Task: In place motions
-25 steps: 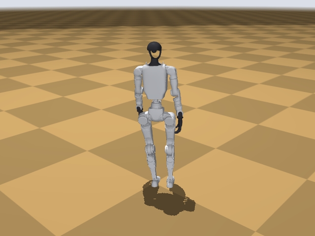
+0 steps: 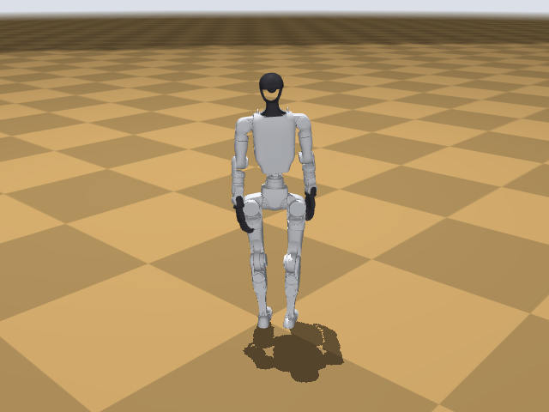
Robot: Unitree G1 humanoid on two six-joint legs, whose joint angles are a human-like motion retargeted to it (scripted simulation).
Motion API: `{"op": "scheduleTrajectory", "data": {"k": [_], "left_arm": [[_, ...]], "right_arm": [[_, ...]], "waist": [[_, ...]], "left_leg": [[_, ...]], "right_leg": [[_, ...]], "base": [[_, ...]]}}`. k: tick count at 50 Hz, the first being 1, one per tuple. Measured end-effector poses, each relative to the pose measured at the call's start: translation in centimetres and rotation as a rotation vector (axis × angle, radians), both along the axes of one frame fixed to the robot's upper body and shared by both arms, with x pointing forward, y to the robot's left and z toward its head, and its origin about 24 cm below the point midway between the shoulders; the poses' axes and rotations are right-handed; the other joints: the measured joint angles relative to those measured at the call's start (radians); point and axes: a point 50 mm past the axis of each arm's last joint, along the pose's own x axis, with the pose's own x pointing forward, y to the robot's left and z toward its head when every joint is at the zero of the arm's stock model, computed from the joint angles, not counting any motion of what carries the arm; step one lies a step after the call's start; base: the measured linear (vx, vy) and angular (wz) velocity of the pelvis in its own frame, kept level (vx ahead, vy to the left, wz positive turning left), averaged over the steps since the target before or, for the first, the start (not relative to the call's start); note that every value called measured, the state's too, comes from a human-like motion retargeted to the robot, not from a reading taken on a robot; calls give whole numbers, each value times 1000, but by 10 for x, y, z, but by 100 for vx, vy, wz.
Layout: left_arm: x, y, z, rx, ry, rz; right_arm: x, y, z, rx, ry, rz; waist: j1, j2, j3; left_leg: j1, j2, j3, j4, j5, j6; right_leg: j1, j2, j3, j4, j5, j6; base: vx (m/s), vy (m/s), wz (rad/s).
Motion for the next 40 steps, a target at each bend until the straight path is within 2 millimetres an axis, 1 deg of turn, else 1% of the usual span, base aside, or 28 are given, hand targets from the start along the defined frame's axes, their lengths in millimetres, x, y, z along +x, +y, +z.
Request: {"op": "scheduleTrajectory", "data": {"k": [2,5,12,15,17,20,22,23,25,27,28,30,32,34,35,37,40], "left_arm": [[8,1,-2,5,-32,-11],[26,1,-6,5,-97,-31],[64,0,-11,-9,-232,-107],[79,1,-11,-11,-285,-143],[85,0,-12,-12,-309,-157],[89,-3,-12,-23,-337,-153],[87,-6,-13,-29,-343,-132],[86,-8,-13,-31,-344,-119],[84,-10,-13,-34,-343,-100],[80,-10,-13,-33,-334,-101],[78,-8,-13,-30,-325,-109],[74,-5,-13,-22,-307,-129],[71,-1,-12,-17,-286,-161],[71,3,-11,-21,-267,-202],[73,5,-10,-25,-259,-226],[80,13,-9,-15,-256,-285],[93,25,-7,16,-273,-374]], "right_arm": [[-7,2,-1,15,37,1],[-17,3,-2,32,94,33],[-45,1,-3,0,188,105],[-49,-1,-2,5,215,105],[-50,-3,-2,3,223,103],[-46,-9,-1,-8,216,96],[-40,-14,-1,-18,189,86],[-36,-16,0,-23,170,80],[-27,-20,0,-31,131,67],[-19,-23,2,-37,94,55],[-15,-25,2,-40,77,50],[-6,-27,3,-48,46,42],[1,-27,4,-55,17,32],[6,-27,5,-55,-6,20],[7,-26,5,-53,-14,12],[9,-23,4,-44,-20,-14],[4,-20,3,-31,2,-63]], "waist": [[11,-4,4],[15,-6,17],[-4,-17,10],[-12,-29,20],[-13,-35,21],[-6,-42,22],[13,-48,30],[27,-50,36],[59,-50,49],[85,-42,55],[88,-36,56],[63,-24,51],[0,-11,43],[-56,9,41],[-81,19,43],[-116,22,67],[-119,33,108]], "left_leg": [[0,3,0,-1,-4,-4],[4,6,-4,-1,-12,-8],[-22,4,-4,49,-58,-4],[-40,-6,10,111,-92,7],[-57,-11,31,156,-101,12],[-81,-18,47,214,-85,12],[-90,-55,-18,237,-66,48],[-91,-76,-68,241,-58,69],[-80,-120,-196,231,-44,93],[-55,-129,-292,191,-33,79],[-47,-120,-309,169,-34,63],[-44,-90,-261,125,-55,56],[-30,-71,-144,73,-70,113],[-28,-57,-108,33,-62,107],[-39,-53,-106,28,-56,93],[-38,-38,-28,11,-55,84],[-15,-26,70,-23,-60,96]], "right_leg": [[2,0,-8,2,2,-4],[9,1,-22,2,6,-10],[3,-3,-14,3,21,-12],[-6,-15,13,13,30,-5],[-22,-25,47,23,40,4],[-54,-44,96,39,59,17],[-75,-61,143,50,72,27],[-86,-66,174,56,78,31],[-112,-67,239,71,89,33],[-139,-54,298,89,97,33],[-153,-46,320,98,101,33],[-186,-28,344,122,102,26],[-216,-13,361,142,100,10],[-249,21,398,156,105,-11],[-266,34,423,159,108,-16],[-284,37,454,152,111,-13],[-310,37,409,148,86,-33]], "base": [[-4,-3,7],[-7,-6,17],[0,0,0],[0,-1,-21],[2,3,-64],[0,8,-104],[-6,12,-164],[-6,13,-204],[-6,14,-232],[-6,15,-237],[-9,15,-206],[-17,14,-154],[-30,15,-102],[-40,17,-121],[-49,19,-143],[-57,20,-163],[-61,26,-214]]}}
